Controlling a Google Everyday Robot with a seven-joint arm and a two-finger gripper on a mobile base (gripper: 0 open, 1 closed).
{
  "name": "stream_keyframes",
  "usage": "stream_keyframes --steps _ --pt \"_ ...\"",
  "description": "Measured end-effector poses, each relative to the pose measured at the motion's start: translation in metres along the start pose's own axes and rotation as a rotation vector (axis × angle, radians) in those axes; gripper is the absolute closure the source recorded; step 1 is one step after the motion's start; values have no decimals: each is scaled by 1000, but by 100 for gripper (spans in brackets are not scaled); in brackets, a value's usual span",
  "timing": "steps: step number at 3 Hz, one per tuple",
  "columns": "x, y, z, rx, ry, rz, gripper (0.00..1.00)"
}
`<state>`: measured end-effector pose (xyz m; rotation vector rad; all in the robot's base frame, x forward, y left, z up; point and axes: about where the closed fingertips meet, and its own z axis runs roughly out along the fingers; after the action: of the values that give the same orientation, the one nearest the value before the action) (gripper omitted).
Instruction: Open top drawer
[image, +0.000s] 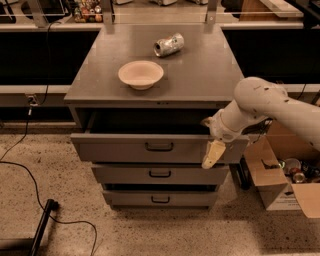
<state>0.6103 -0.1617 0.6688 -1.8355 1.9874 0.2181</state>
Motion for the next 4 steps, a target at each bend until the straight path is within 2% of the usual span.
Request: stream_keyframes --steps 1,2,3,4 --pt "-2 17 -10 -65 -7 37 23" --pt "-1 37 -19 -126 3 70 47" --pt "-4 57 -34 -172 -4 83 57" --pt "-17 75 -51 -210 -37 64 51"
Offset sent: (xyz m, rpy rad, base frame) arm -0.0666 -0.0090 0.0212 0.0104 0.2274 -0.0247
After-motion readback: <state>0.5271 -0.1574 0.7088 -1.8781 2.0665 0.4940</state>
